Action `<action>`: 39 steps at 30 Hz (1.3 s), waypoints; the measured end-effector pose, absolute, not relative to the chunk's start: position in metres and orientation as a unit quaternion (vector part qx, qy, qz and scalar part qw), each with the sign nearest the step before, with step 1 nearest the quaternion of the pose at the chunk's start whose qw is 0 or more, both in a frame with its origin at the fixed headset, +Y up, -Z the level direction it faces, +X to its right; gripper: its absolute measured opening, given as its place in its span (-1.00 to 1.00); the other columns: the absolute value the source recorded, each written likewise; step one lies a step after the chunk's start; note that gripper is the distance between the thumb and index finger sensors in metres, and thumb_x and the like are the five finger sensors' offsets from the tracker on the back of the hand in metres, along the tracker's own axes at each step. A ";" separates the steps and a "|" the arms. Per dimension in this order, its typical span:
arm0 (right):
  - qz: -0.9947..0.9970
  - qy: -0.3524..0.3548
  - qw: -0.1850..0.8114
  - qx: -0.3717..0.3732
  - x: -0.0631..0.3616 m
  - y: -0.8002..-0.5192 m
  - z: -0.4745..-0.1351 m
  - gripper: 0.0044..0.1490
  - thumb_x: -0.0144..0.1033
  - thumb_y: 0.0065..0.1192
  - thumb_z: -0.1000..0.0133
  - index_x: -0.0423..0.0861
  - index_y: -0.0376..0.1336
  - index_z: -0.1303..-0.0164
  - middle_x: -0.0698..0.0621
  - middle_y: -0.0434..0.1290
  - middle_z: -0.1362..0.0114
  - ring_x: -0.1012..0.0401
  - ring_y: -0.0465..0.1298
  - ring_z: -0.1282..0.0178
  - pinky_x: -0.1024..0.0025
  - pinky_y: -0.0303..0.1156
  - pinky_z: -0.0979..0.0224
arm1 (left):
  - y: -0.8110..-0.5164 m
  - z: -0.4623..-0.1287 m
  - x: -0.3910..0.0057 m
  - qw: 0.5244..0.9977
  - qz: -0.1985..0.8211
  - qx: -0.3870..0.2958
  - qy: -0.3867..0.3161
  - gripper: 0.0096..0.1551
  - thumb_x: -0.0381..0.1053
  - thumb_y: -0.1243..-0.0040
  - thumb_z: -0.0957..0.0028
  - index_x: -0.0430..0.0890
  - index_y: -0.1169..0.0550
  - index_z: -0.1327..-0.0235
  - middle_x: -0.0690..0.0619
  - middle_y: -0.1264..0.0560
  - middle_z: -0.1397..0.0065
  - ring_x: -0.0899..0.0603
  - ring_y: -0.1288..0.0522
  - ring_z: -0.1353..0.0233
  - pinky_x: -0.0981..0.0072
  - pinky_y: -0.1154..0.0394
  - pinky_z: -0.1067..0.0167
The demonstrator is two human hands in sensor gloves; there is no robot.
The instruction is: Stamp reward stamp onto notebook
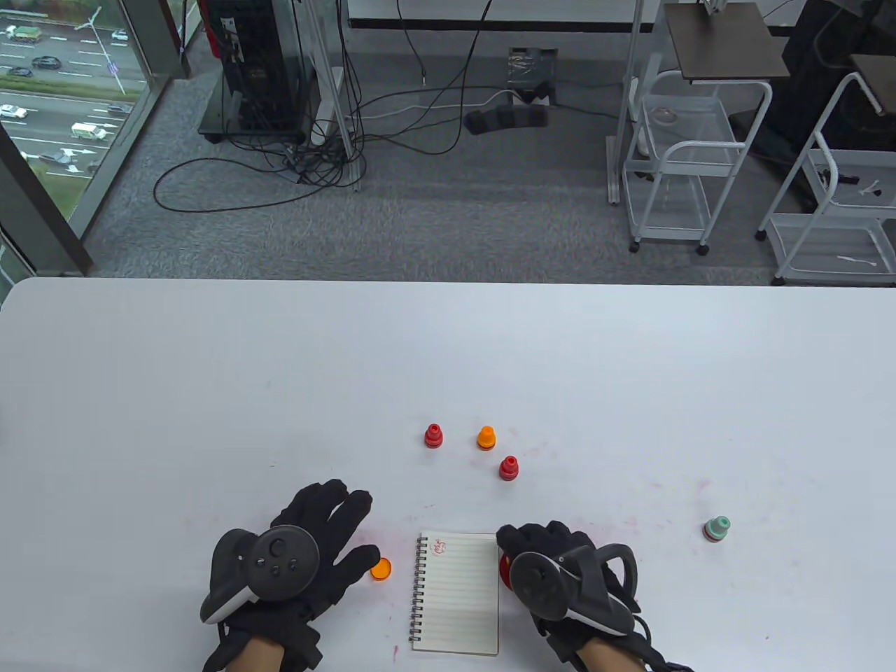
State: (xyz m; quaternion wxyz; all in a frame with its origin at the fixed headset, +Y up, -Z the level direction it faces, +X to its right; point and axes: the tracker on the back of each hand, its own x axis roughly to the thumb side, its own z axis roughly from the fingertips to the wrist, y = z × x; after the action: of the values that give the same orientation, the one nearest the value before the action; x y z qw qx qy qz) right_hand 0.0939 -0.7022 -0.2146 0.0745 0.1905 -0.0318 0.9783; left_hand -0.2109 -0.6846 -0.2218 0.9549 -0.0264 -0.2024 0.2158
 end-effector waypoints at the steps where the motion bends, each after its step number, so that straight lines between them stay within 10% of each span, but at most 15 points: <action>1: 0.977 -0.032 0.080 0.193 0.091 -0.701 -0.216 -0.44 -0.26 0.38 0.06 0.04 0.41 -0.20 -0.05 0.61 -0.25 0.01 0.60 -0.09 0.10 0.56 -0.18 | -0.684 -0.222 -0.211 0.955 0.216 -0.026 -0.202 -0.05 0.40 0.00 -0.06 -0.03 -0.31 -0.70 -0.28 -0.14 -0.75 -0.51 -0.14 -0.65 -0.46 -0.19 -0.45; 39: 0.972 -0.006 0.012 0.237 0.023 -0.724 -0.249 -0.46 -0.38 0.43 0.22 0.08 0.48 -0.01 0.00 0.64 -0.18 0.11 0.65 0.03 0.27 0.63 -0.05 | -0.683 -0.224 -0.208 0.955 0.207 -0.031 -0.210 -0.05 0.40 0.00 -0.07 -0.03 -0.32 -0.70 -0.29 -0.14 -0.75 -0.51 -0.15 -0.65 -0.46 -0.20 -0.46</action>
State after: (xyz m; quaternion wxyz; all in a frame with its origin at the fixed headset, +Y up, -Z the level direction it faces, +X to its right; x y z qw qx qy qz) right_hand 0.0227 -0.7236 -0.2490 0.0121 0.2366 -0.0062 0.9715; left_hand -0.2084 -0.6827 -0.2240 0.9551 -0.0306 -0.2099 0.2070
